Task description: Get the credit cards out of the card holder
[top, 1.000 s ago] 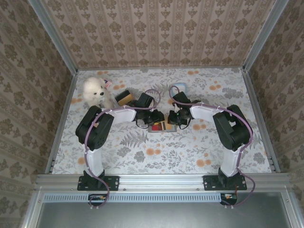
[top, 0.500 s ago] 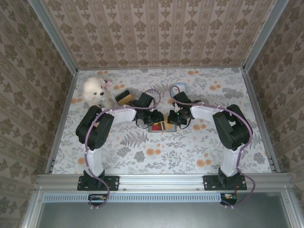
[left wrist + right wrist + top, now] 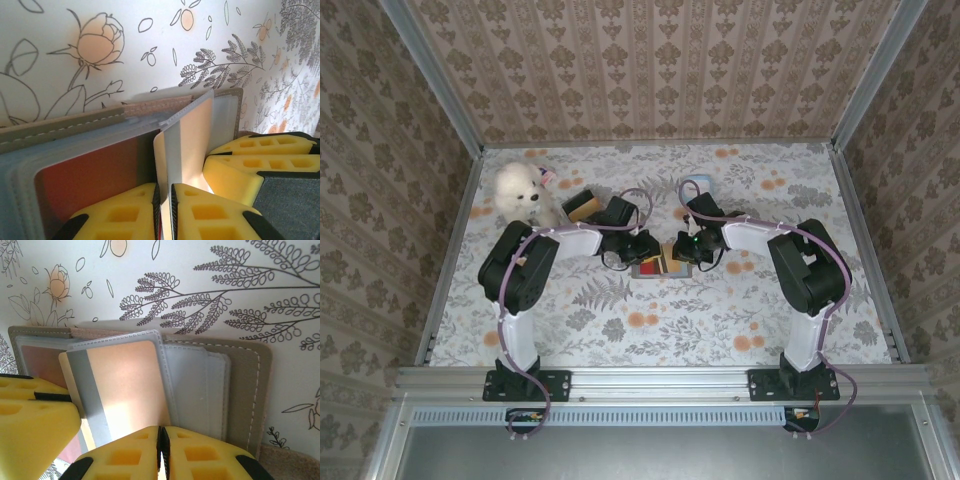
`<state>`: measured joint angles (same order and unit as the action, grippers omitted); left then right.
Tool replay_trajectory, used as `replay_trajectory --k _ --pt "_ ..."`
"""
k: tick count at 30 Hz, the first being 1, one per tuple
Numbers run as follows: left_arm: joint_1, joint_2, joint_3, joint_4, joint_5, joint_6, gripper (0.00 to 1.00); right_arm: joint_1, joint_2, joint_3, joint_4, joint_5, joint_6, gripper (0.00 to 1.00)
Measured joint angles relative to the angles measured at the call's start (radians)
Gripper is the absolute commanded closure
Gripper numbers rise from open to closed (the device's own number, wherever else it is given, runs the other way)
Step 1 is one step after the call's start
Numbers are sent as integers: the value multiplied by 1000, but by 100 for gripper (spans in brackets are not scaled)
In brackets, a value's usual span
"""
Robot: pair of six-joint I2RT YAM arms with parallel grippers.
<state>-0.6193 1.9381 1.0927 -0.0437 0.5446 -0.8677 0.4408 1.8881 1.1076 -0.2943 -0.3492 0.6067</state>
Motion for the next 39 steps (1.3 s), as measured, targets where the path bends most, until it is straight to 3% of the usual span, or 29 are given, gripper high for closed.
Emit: replay_trajectory --k 6,27,34,39 --pt "13 0 -26 40 25 -8 100 0 0 0 0 1 0 85" --pt "40 -31 -28 -35 3 68 100 1 -4 1 -8 31 0 84" --pt "37 -31 -32 -16 17 59 80 0 -4 -7 7 6 11 84" --pt "38 -31 -33 3 35 44 77 -10 -4 -21 31 -26 32 84"
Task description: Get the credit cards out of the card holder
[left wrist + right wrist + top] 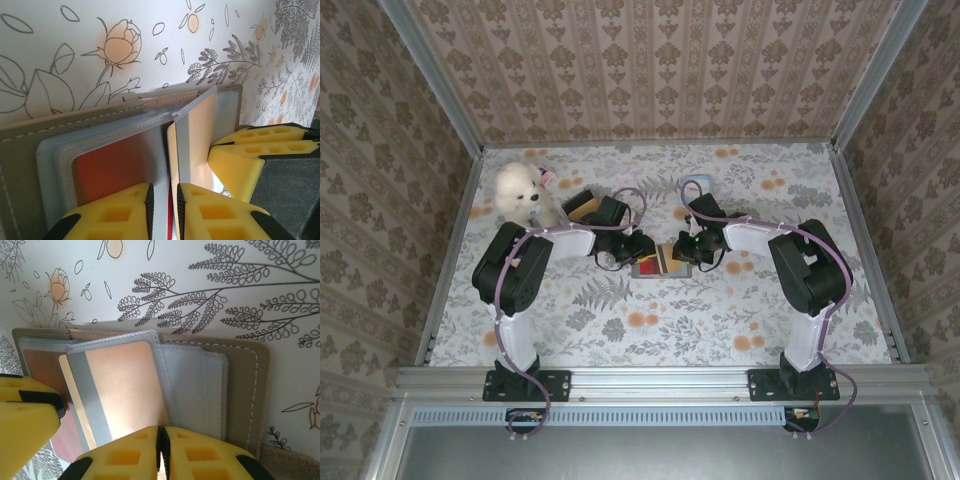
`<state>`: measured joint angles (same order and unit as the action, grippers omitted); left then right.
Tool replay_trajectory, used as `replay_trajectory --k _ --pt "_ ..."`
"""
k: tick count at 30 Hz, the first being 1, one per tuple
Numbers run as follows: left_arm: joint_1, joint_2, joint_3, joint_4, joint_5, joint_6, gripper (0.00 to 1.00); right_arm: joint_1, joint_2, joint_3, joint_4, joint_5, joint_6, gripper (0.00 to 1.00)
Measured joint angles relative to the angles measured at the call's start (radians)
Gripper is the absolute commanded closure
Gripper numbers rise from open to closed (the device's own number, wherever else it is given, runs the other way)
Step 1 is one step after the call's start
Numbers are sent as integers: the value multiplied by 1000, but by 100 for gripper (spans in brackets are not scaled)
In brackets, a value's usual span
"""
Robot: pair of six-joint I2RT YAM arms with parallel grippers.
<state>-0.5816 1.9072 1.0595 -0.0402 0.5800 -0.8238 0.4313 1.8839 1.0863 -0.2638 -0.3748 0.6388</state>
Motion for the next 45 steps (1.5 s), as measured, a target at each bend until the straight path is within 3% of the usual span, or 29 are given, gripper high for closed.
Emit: replay_trajectory --k 16,36,43,45 --pt "0 11 -7 45 31 -36 78 -4 -21 -49 52 -57 97 84" --pt "0 41 6 61 92 -19 84 -6 -18 -49 53 -60 102 84" --pt "0 44 15 33 89 4 100 -6 -18 -49 52 -60 101 84" --pt "0 44 21 18 84 18 100 -6 -18 -49 52 -60 98 84"
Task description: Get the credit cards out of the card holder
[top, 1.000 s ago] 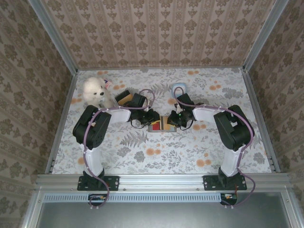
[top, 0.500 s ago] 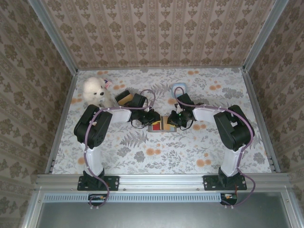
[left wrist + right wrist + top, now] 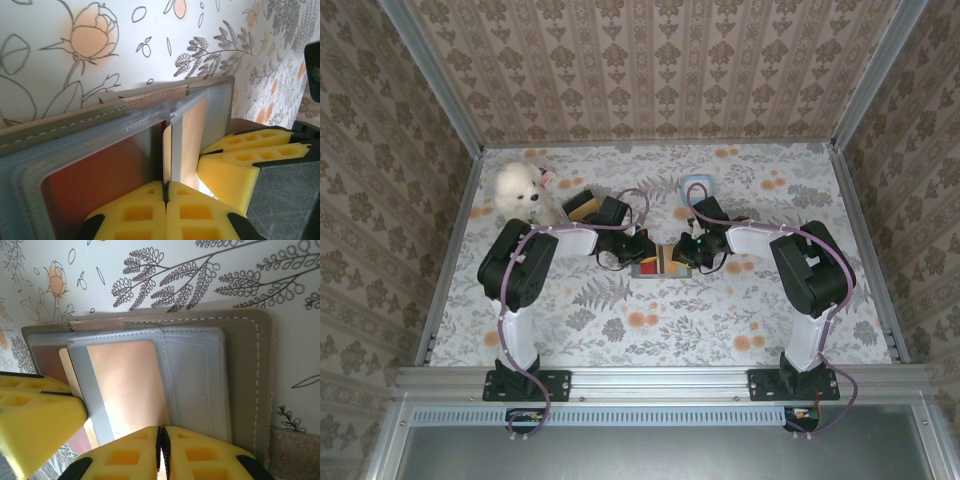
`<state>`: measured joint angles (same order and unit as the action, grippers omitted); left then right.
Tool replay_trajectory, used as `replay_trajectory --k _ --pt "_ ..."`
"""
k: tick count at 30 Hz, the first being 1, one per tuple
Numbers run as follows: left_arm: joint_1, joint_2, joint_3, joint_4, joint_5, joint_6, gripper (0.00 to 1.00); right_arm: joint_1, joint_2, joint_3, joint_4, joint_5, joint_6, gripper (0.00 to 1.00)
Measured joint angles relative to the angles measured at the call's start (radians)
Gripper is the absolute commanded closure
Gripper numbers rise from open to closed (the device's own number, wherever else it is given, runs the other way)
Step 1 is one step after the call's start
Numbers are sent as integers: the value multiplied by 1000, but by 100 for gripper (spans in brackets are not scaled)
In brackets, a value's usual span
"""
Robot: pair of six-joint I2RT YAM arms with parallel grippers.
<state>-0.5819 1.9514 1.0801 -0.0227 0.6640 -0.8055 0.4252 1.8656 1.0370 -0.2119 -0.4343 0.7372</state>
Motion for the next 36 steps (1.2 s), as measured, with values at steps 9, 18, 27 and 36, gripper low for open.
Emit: replay_trajectory --k 9,18,27,36 --pt "1 -16 7 -55 -17 63 100 -5 0 2 -6 16 -11 84" --pt "22 -37 -2 -97 -34 93 100 -6 0 2 -8 16 -27 84" --pt "27 -47 -12 -102 -36 96 100 -13 -39 -15 -21 17 -31 79" --pt "27 -47 -14 -101 -36 96 100 -6 -121 -2 -57 30 -55 74"
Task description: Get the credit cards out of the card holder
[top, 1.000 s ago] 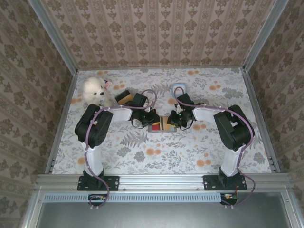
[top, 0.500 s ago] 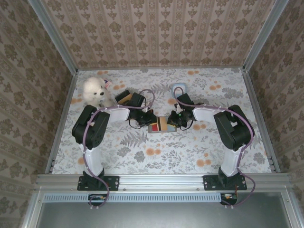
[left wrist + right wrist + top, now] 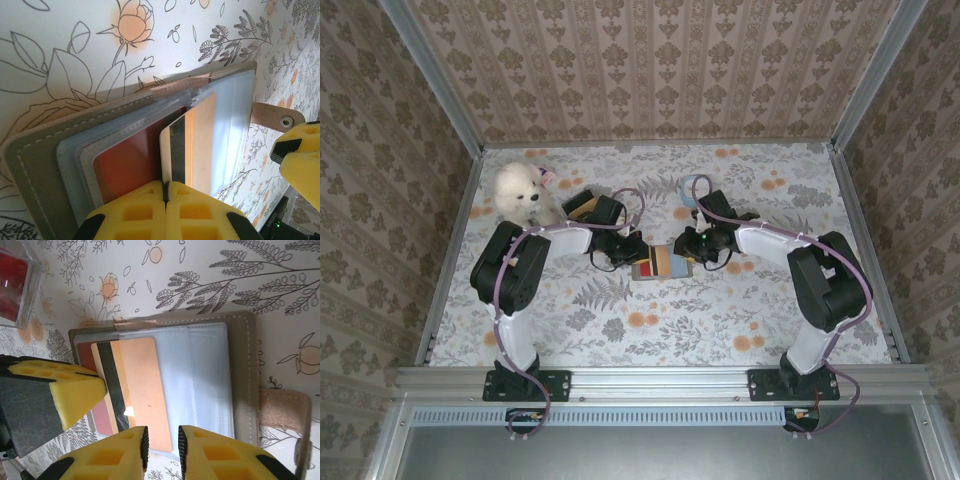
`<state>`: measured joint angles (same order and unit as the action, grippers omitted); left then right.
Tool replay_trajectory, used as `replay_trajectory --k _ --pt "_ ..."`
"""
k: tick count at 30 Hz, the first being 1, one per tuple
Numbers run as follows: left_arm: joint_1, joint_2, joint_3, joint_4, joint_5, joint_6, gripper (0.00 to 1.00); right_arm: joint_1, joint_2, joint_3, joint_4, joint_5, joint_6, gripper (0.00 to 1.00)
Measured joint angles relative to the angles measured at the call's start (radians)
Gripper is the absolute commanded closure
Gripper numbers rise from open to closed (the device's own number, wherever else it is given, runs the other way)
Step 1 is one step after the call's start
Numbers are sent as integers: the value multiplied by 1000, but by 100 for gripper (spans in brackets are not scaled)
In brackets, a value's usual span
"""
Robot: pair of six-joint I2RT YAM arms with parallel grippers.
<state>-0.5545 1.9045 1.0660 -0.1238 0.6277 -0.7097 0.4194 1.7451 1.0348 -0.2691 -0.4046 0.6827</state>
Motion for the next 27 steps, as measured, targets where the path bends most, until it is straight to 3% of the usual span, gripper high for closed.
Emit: replay_trajectory --k 3,10,18,27 --pt "0 0 -2 2 0 0 100 18 30 14 -1 -7 -2 79" --pt "1 0 -6 8 1 -1 100 38 139 71 -3 -22 2 78" --pt "1 0 -13 38 14 -23 78 38 154 77 -6 -24 3 78" --pt "7 0 -40 111 55 -62 84 37 164 76 13 -58 28 78"
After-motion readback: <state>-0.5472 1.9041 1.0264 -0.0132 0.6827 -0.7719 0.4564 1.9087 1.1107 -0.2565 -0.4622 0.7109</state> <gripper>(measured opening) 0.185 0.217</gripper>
